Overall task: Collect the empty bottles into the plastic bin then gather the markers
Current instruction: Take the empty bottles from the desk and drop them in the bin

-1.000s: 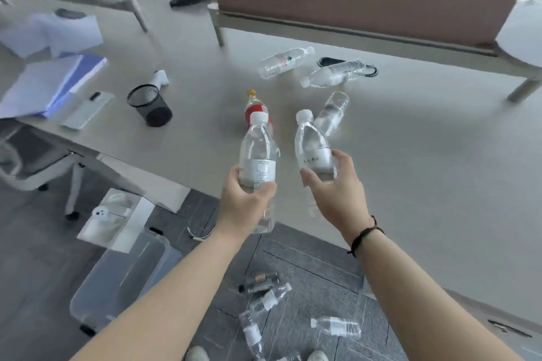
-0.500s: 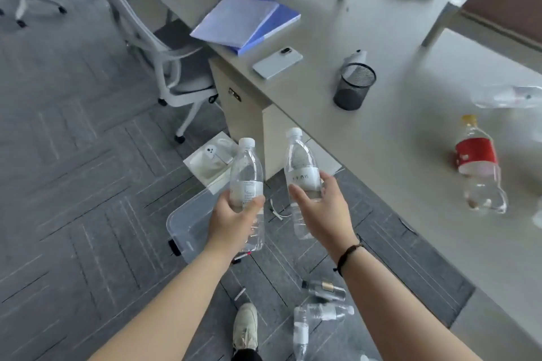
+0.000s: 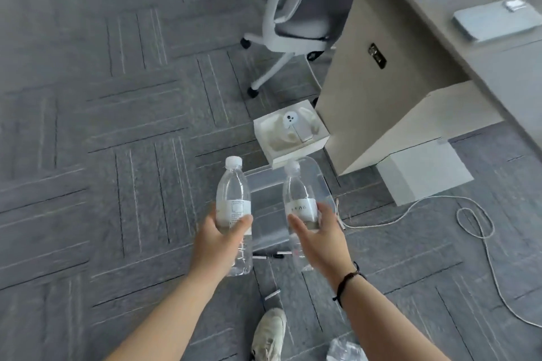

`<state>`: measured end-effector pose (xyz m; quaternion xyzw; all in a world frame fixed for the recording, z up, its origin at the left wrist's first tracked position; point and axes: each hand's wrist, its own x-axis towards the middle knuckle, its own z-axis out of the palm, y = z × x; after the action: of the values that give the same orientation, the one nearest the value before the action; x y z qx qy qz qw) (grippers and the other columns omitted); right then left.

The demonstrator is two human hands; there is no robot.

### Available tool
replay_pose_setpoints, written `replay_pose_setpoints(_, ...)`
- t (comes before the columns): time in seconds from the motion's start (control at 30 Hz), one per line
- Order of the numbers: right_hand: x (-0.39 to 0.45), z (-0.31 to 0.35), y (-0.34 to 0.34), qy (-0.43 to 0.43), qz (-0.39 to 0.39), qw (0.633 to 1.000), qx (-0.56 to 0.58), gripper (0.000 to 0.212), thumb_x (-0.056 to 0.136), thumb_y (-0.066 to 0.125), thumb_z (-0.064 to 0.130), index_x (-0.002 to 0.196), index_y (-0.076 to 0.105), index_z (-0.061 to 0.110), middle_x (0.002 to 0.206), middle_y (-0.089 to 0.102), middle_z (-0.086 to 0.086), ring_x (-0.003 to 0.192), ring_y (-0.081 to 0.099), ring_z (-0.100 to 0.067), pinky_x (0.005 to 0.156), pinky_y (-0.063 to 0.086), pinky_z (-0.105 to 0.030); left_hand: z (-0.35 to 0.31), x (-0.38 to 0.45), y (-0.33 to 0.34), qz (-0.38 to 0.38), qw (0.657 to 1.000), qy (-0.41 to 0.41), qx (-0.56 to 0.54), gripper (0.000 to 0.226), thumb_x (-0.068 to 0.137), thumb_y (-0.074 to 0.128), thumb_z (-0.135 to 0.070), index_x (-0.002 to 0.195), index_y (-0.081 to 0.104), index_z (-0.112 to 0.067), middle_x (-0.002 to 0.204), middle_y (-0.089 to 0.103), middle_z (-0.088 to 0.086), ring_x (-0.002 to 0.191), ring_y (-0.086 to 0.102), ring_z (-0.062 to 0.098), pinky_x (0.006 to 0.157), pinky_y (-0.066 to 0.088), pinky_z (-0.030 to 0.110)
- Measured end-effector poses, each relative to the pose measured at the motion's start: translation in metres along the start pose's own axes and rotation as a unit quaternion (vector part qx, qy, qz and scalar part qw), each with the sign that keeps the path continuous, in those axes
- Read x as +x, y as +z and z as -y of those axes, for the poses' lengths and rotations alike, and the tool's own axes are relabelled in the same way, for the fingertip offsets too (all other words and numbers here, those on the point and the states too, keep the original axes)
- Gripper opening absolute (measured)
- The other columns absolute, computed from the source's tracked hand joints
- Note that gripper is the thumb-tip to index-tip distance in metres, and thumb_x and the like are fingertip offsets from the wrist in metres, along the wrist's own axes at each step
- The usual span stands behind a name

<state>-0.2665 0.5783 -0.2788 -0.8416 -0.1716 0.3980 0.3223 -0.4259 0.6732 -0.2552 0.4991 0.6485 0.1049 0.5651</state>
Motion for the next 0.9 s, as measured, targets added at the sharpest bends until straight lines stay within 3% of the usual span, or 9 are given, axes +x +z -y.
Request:
replay_pose_setpoints(0.1, 0.036, -0.032, 0.033, 0.056, 0.038, 0.998, -0.011, 0.042, 0.088, 0.07, 0.045, 0.119, 0.046, 0.027, 0.091, 0.064, 0.012, 0.079, 0.067, -0.016, 0.065, 0.051, -0.029, 0.033, 0.029, 0.005, 0.004, 1.0, -0.015, -0.017, 0.038, 0.083, 0.074, -0.042, 0.111, 0.06, -0.021, 0.09, 0.067, 0.001, 0.075, 0.064, 0.017, 0.06, 0.045, 0.029)
replay_pose_setpoints(0.27, 0.102, -0.08, 0.094, 0.14, 0.084, 0.987, -0.004, 0.039, 0.088, 0.071, 0.037, 0.114, 0.061, 0.009, 0.077, 0.068, -0.002, 0.057, 0.06, -0.015, 0.05, 0.048, -0.029, 0.08, 0.068, 0.016, 0.013, 0.999, -0.028, -0.017, 0.03, 0.086, 0.074, -0.035, 0.109, 0.062, -0.019, 0.083, 0.066, 0.002, 0.066, 0.062, 0.013, 0.051, 0.045, 0.018)
replay_pose_setpoints(0.37, 0.146, -0.091, 0.127, 0.158, 0.092, 0.983, 0.021, 0.048, 0.082, 0.071, 0.045, 0.113, 0.066, 0.008, 0.09, 0.073, -0.009, 0.076, 0.07, -0.025, 0.07, 0.062, -0.045, 0.097, 0.093, 0.017, 0.016, 0.999, -0.041, -0.013, 0.032, 0.085, 0.075, -0.035, 0.111, 0.061, -0.02, 0.091, 0.069, 0.006, 0.074, 0.066, 0.019, 0.059, 0.05, 0.029)
replay_pose_setpoints(0.43, 0.176, -0.099, 0.142, 0.163, 0.087, 0.982, 0.027, 0.059, 0.078, 0.07, 0.052, 0.117, 0.063, 0.008, 0.1, 0.072, -0.008, 0.087, 0.071, -0.025, 0.081, 0.062, -0.051, 0.104, 0.109, 0.017, 0.015, 0.999, -0.037, 0.002, 0.034, 0.084, 0.075, -0.037, 0.11, 0.06, -0.021, 0.093, 0.069, 0.005, 0.079, 0.068, 0.021, 0.067, 0.058, 0.04)
replay_pose_setpoints(0.53, 0.202, -0.098, 0.152, 0.172, 0.083, 0.981, 0.025, 0.068, 0.083, 0.065, 0.053, 0.13, 0.053, 0.005, 0.1, 0.066, -0.007, 0.077, 0.063, -0.016, 0.07, 0.059, -0.039, 0.106, 0.129, 0.02, 0.019, 1.0, -0.018, 0.016, 0.03, 0.084, 0.075, -0.039, 0.106, 0.06, -0.026, 0.096, 0.072, 0.008, 0.084, 0.073, 0.029, 0.077, 0.062, 0.051)
replay_pose_setpoints(0.63, 0.211, -0.096, 0.151, 0.172, 0.07, 0.983, 0.006, 0.087, 0.087, 0.061, 0.057, 0.15, 0.032, 0.004, 0.11, 0.067, -0.011, 0.078, 0.059, -0.02, 0.065, 0.049, -0.036, 0.104, 0.139, 0.025, 0.02, 0.999, -0.012, 0.023, 0.034, 0.082, 0.075, -0.044, 0.108, 0.061, -0.027, 0.097, 0.072, 0.009, 0.085, 0.073, 0.029, 0.076, 0.062, 0.053)
replay_pose_setpoints(0.8, 0.2, -0.09, 0.138, 0.157, 0.068, 0.985, 0.018, 0.082, 0.093, 0.055, 0.055, 0.156, 0.026, 0.011, 0.095, 0.063, -0.004, 0.063, 0.052, -0.011, 0.059, 0.043, -0.029, 0.103, 0.133, 0.033, 0.024, 0.999, -0.019, 0.025, 0.032, 0.083, 0.075, -0.041, 0.108, 0.06, -0.026, 0.094, 0.072, 0.003, 0.083, 0.071, 0.021, 0.078, 0.062, 0.049)
replay_pose_setpoints(0.87, 0.187, -0.087, 0.127, 0.156, 0.076, 0.984, 0.032, 0.076, 0.096, 0.054, 0.051, 0.155, 0.027, 0.012, 0.1, 0.063, -0.003, 0.076, 0.058, -0.013, 0.075, 0.051, -0.035, 0.104, 0.127, 0.037, 0.033, 0.999, -0.025, 0.027, 0.029, 0.085, 0.074, -0.038, 0.108, 0.061, -0.025, 0.092, 0.072, 0.002, 0.079, 0.07, 0.019, 0.077, 0.062, 0.045)
replay_pose_setpoints(0.9, 0.178, -0.088, 0.12, 0.161, 0.08, 0.983, 0.044, 0.073, 0.097, 0.054, 0.049, 0.155, 0.028, 0.014, 0.111, 0.064, -0.005, 0.092, 0.063, -0.017, 0.088, 0.052, -0.04, 0.105, 0.124, 0.039, 0.037, 0.998, -0.03, 0.028, 0.029, 0.086, 0.074, -0.036, 0.108, 0.061, -0.024, 0.09, 0.071, 0.002, 0.076, 0.069, 0.019, 0.075, 0.06, 0.045)
